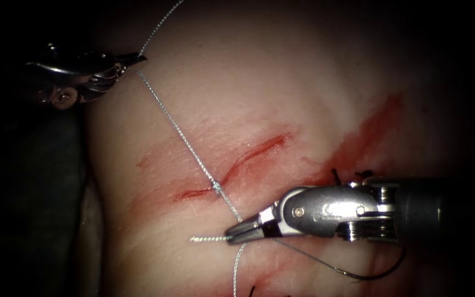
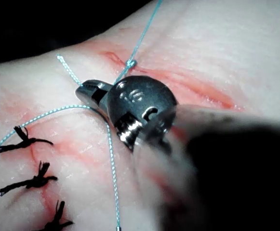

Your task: Wound Closure

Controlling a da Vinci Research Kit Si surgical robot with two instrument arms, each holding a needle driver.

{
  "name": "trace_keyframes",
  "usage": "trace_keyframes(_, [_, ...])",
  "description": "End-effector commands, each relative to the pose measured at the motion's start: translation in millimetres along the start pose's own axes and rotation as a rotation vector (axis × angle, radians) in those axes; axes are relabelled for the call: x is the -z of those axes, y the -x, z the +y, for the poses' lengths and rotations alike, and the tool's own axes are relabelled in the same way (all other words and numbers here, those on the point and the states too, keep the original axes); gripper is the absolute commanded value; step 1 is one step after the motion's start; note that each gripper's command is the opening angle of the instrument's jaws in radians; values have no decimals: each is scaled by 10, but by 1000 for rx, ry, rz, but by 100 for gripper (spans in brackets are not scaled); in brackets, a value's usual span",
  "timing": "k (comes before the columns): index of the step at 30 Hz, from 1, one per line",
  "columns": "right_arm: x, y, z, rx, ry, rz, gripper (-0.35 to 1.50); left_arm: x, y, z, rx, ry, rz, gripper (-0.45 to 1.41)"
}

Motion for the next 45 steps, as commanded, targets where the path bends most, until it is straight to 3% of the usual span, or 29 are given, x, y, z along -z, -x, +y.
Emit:
trace_keyframes(1, [-10, -3, 8, 19, -10, -7, -35, -7, 1, 4, -13, -8, -1, -45])
trace_keyframes(6, [-20, 1, 9, 85, -22, -18, -35, -11, -4, -1, -36, -72, -8, -45])
trace_keyframes(13, [-30, 14, 2, 8, -16, -23, -35, -17, -12, -12, -53, -122, -6, -45])
trace_keyframes(27, [-28, 18, -9, -45, -7, -32, -35, -18, -9, -12, -54, -113, -5, -45])
trace_keyframes(30, [-29, 16, -9, -51, 14, -30, -35, -17, -8, -10, -53, -88, -2, -45])
trace_keyframes(32, [-29, 14, -10, -52, 92, -29, -35, -13, -6, -4, -41, -17, 6, -45])
trace_keyframes(33, [-27, 10, -10, -57, 151, -17, 29, -10, -5, 0, -1, 33, 16, -45])
trace_keyframes(35, [-16, -2, -9, -97, 239, 65, 126, 5, -6, 16, 111, 187, 47, -45])
trace_keyframes(37, [8, -19, -9, -192, 326, 201, 136, 28, -18, 33, 158, 247, 99, -45])
trace_keyframes(38, [25, -30, -10, -287, 422, 243, 143, 46, -29, 44, 224, 341, 152, -45])
trace_keyframes(42, [76, -68, 1, -538, 620, 293, 143, 76, -54, 66, 324, 551, 269, -45])
trace_keyframes(45, [86, -80, 16, -649, 707, 305, 131, 85, -64, 72, 338, 607, 319, -45])
